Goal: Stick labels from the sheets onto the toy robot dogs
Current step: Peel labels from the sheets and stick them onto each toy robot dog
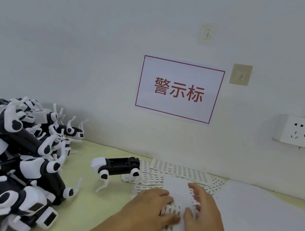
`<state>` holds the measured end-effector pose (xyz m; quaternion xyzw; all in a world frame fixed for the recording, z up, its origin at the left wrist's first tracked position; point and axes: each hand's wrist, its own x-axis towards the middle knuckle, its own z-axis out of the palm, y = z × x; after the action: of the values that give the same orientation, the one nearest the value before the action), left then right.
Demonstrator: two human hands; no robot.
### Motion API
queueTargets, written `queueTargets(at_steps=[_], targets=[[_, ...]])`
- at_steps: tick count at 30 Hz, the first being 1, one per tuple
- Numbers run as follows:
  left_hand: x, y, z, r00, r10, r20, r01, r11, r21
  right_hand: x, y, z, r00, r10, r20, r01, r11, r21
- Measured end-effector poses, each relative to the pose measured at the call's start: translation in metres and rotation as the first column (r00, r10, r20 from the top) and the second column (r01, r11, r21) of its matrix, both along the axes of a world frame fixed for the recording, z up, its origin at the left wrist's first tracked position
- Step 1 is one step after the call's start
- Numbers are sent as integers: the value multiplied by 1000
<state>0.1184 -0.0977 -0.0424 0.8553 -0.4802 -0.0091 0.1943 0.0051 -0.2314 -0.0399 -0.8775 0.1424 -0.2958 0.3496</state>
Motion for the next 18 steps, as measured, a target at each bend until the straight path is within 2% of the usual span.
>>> queueTargets(at_steps=[3,7,11,13,15,18], targets=[[1,0,1,998,11,-54,-18,991,-135,0,2,3,995,-65,77,62,997,42],[-2,3,6,993,-39,-111,2,949,-316,1,2,7,995,-39,91,12,960,280],[-7,1,7,995,-60,-83,27,935,-353,-4,-1,12,990,33,140,-92,893,440],[-11,-1,8,987,-71,-145,11,924,-383,-6,-3,13,984,26,179,-108,878,466],[-16,-5,11,971,-57,-233,-65,872,-486,-7,-5,12,981,1,196,-97,871,481],[-23,-11,21,909,43,-415,-302,753,-585,-6,-5,11,977,-26,211,-84,865,495]])
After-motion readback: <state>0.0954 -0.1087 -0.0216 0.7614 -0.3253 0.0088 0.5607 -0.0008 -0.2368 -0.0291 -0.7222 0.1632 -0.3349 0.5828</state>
